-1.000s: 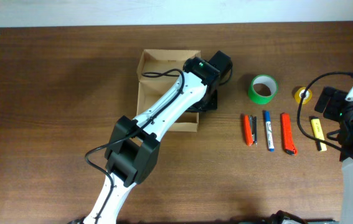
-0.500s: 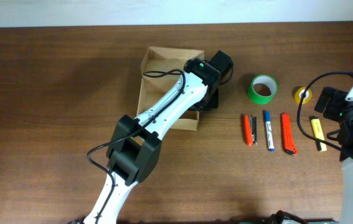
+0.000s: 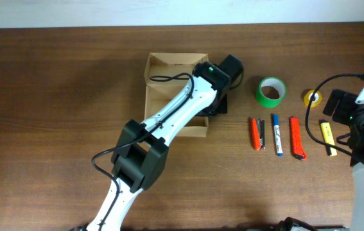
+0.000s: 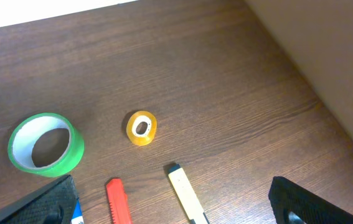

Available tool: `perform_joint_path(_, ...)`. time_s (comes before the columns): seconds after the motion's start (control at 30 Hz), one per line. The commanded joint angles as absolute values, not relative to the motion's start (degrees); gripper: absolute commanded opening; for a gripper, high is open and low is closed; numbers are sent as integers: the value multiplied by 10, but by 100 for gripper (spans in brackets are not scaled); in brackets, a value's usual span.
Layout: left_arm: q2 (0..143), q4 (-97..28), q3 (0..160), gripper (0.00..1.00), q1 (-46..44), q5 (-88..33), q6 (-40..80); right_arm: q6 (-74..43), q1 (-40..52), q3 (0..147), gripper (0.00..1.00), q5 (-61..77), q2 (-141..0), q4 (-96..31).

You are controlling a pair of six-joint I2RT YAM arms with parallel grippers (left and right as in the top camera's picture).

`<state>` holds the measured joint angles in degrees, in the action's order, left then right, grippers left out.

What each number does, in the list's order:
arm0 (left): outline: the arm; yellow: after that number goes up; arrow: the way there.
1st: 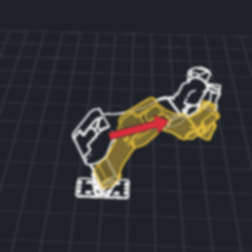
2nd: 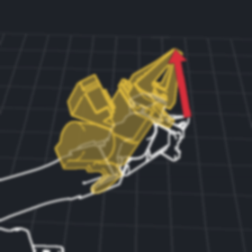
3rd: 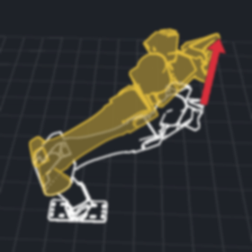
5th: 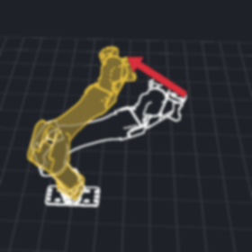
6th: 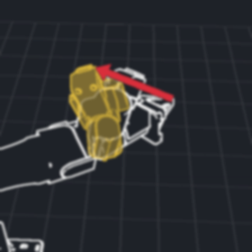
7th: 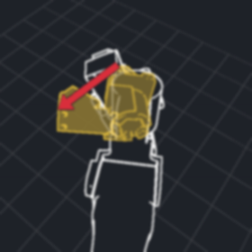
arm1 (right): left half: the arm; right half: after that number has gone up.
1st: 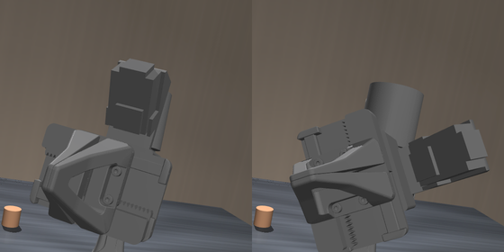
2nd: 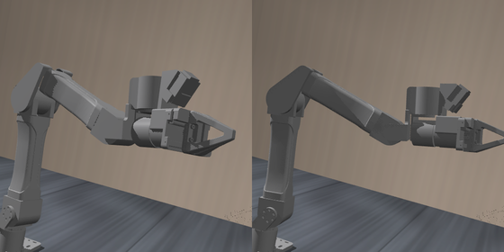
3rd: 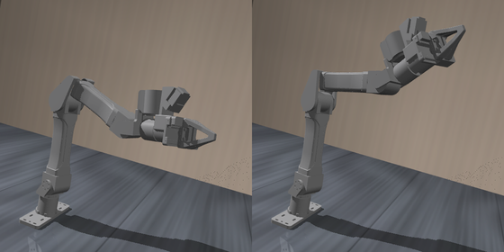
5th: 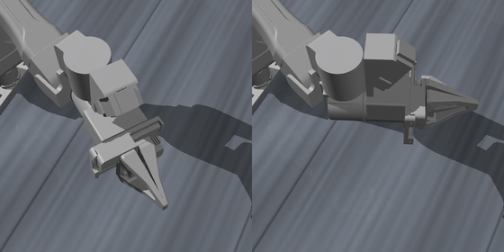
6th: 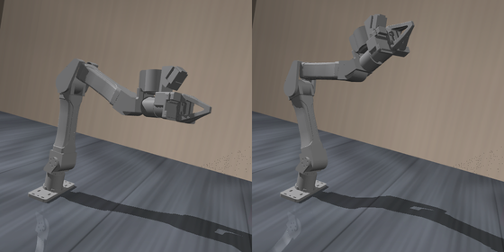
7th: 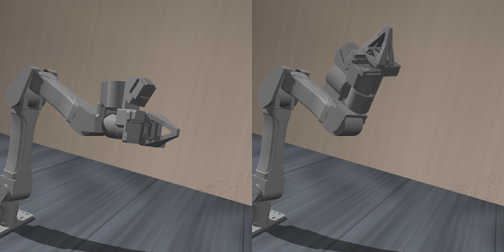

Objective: Pack container
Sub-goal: 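Slide the box further right to the center, then withdraw the left gripper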

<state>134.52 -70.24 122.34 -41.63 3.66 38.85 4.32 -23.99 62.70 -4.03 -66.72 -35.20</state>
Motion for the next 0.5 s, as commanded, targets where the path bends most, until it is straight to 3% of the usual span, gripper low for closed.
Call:
perform_joint_path(0.0,1352,-707,1223,2,-432,39,403,41,-243,641,99,-30,-669,-351)
perform_joint_path(0.07,1352,-707,1223,2,-435,39,404,41,-243,641,99,-30,-669,-351)
perform_joint_path(0.1,1352,-707,1223,10,-435,39,404,41,-243,641,99,-30,-669,-350)
perform_joint_path(0.13,1352,-707,1223,40,-434,41,404,41,-239,641,99,-30,-669,-350)
perform_joint_path(0.17,1352,-706,1223,57,-433,48,404,41,-234,641,99,-30,-669,-350)
perform_joint_path(0.2,1352,-707,1223,64,-432,54,403,41,-229,641,99,-30,-669,-350)
perform_joint_path(0.33,1349,-709,1224,63,-429,62,403,41,-229,641,99,-32,-669,-350)
perform_joint_path(0.47,1309,-722,1251,63,-427,144,386,41,-229,641,99,-32,-669,-350)
